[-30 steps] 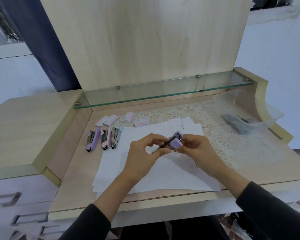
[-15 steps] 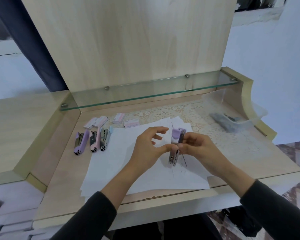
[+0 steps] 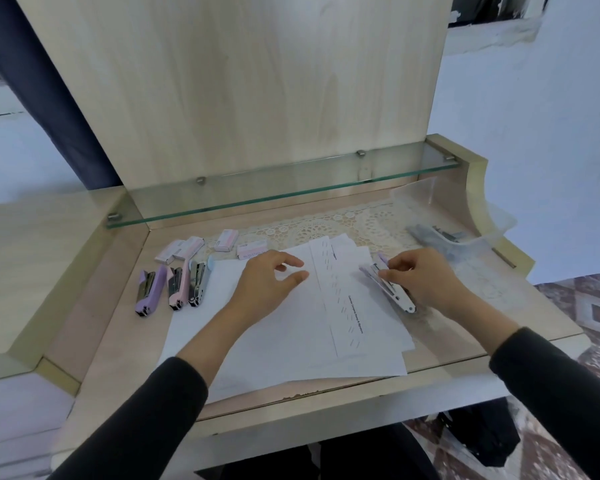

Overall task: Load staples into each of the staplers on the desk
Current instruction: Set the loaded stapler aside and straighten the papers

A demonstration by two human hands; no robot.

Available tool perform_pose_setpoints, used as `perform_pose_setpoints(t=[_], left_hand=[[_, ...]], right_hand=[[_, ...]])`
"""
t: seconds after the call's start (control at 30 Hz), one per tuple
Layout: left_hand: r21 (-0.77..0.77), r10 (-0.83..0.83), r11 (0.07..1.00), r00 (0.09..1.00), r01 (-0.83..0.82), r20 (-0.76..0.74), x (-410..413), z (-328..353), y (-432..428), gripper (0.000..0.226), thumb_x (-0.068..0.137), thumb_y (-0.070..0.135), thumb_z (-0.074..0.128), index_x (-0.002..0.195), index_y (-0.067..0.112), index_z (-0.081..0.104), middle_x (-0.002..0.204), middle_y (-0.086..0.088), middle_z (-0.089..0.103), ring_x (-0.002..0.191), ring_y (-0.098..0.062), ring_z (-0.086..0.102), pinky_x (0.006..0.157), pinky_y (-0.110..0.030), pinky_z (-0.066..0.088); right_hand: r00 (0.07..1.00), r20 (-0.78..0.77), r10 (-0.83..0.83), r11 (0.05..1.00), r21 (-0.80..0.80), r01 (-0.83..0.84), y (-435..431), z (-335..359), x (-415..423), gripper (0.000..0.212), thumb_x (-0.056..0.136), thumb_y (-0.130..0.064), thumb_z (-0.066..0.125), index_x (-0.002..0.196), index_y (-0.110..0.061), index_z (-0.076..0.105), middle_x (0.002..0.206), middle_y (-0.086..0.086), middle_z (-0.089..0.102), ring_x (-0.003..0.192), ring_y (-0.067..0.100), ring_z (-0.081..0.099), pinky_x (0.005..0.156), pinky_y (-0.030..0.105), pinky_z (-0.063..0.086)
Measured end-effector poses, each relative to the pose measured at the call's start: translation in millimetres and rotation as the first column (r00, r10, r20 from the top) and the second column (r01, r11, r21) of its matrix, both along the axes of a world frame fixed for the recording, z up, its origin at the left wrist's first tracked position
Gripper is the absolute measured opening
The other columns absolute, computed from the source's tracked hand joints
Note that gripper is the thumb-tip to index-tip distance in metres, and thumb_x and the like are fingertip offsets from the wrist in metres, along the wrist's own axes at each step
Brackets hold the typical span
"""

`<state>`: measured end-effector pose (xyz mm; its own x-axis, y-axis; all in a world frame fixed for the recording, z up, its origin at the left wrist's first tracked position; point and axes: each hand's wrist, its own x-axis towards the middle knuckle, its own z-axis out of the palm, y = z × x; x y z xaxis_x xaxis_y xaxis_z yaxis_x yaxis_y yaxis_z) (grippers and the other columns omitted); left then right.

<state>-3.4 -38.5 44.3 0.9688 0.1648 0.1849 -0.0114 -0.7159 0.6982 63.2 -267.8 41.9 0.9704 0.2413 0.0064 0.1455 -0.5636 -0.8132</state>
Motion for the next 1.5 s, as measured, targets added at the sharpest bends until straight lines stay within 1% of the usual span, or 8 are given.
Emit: perform_pose_setpoints(t=[0.23, 0.53, 0.7, 0.87, 1.03, 1.1, 1.23, 1.5], left_hand=[[0.019, 0.009, 1.000, 0.998, -0.008, -0.067, 1, -2, 8, 0.006, 0.085, 0.028, 0.061, 0.089, 0.026, 0.065, 0.101, 0.009, 0.062, 0.090, -0.006, 0.055, 0.078, -0.020, 0.035], [0.071, 0.014, 0.997, 0.999, -0.011, -0.049, -11, -6, 10, 0.011, 0.088, 0.019, 0.057, 0.093, 0.020, 0.066, 0.099, 0.007, 0.061, 0.090, -0.004, 0.051, 0.077, -0.014, 0.034], [0.228, -0.018, 0.973, 0.999, 0.026, -0.036, -25, -10, 23, 0.018, 0.087, 0.015, 0.057, 0.103, 0.020, 0.064, 0.120, 0.003, 0.057, 0.114, -0.015, 0.048, 0.096, -0.022, 0.031], [0.312, 0.040, 0.949, 0.964, 0.046, -0.263, -44, -17, 40, 0.063, 0.084, 0.044, 0.057, 0.138, 0.023, 0.033, 0.150, 0.005, 0.023, 0.137, -0.015, 0.020, 0.113, -0.032, 0.016], [0.257, 0.043, 0.966, 0.978, 0.010, -0.203, -52, -24, 37, 0.065, 0.084, 0.045, 0.055, 0.140, 0.023, 0.029, 0.151, 0.005, 0.021, 0.138, -0.013, 0.017, 0.114, -0.030, 0.013], [0.252, 0.045, 0.968, 0.981, 0.005, -0.189, -52, -25, 37, 0.065, 0.084, 0.045, 0.055, 0.140, 0.023, 0.030, 0.151, 0.005, 0.022, 0.138, -0.014, 0.017, 0.114, -0.030, 0.013], [0.259, 0.032, 0.966, 0.980, 0.021, -0.198, -51, -25, 37, 0.066, 0.084, 0.047, 0.054, 0.140, 0.023, 0.028, 0.151, 0.004, 0.021, 0.138, -0.014, 0.017, 0.115, -0.033, 0.013], [0.492, 0.109, 0.870, 0.981, -0.017, -0.160, -48, -25, 64, 0.051, 0.095, 0.042, 0.036, 0.140, 0.020, 0.030, 0.152, -0.003, 0.021, 0.140, -0.018, 0.014, 0.115, -0.036, 0.009]], right_hand=[[0.997, 0.063, -0.050, 0.975, -0.211, 0.063, -1, -4, 14, 0.032, 0.080, -0.023, 0.066, 0.073, 0.008, 0.067, 0.062, 0.023, 0.059, 0.053, 0.021, 0.045, 0.044, 0.021, 0.030], [0.942, 0.335, 0.006, 0.977, -0.204, 0.066, 16, 10, -14, 0.023, 0.080, -0.019, 0.065, 0.069, 0.002, 0.065, 0.062, 0.008, 0.061, 0.054, 0.018, 0.051, 0.052, 0.025, 0.037], [0.989, 0.067, 0.132, 0.946, -0.308, -0.105, 39, 6, -24, 0.028, 0.077, -0.013, 0.065, 0.056, 0.004, 0.057, 0.055, 0.013, 0.048, 0.051, 0.021, 0.041, 0.058, 0.025, 0.037], [0.998, -0.046, 0.053, 0.984, -0.165, -0.060, 50, 1, -18, 0.031, 0.078, -0.014, 0.063, 0.081, 0.017, 0.063, 0.070, 0.024, 0.065, 0.053, 0.019, 0.051, 0.097, 0.032, 0.037], [0.971, -0.237, 0.001, 0.999, 0.051, 0.011, 52, 7, -18, 0.021, 0.073, -0.007, 0.070, 0.079, 0.013, 0.065, 0.061, 0.013, 0.057, 0.041, 0.017, 0.041, 0.043, 0.016, 0.033], [0.967, -0.253, 0.039, 0.997, 0.075, -0.020, 52, 8, -21, 0.014, 0.073, -0.009, 0.071, 0.069, 0.001, 0.062, 0.059, 0.011, 0.051, 0.046, 0.021, 0.039, 0.045, 0.018, 0.031], [0.972, -0.216, 0.089, 0.996, 0.032, -0.084, 57, 6, -27, 0.044, 0.073, -0.002, 0.069, 0.053, -0.013, 0.031, 0.051, 0.003, 0.030, 0.041, 0.015, 0.030, 0.039, 0.018, 0.028], [0.989, -0.134, 0.056, 0.998, 0.033, -0.052, 52, 12, -20, 0.042, 0.075, -0.003, 0.067, 0.053, -0.011, 0.032, 0.051, 0.003, 0.032, 0.042, 0.015, 0.033, 0.035, 0.011, 0.028]])
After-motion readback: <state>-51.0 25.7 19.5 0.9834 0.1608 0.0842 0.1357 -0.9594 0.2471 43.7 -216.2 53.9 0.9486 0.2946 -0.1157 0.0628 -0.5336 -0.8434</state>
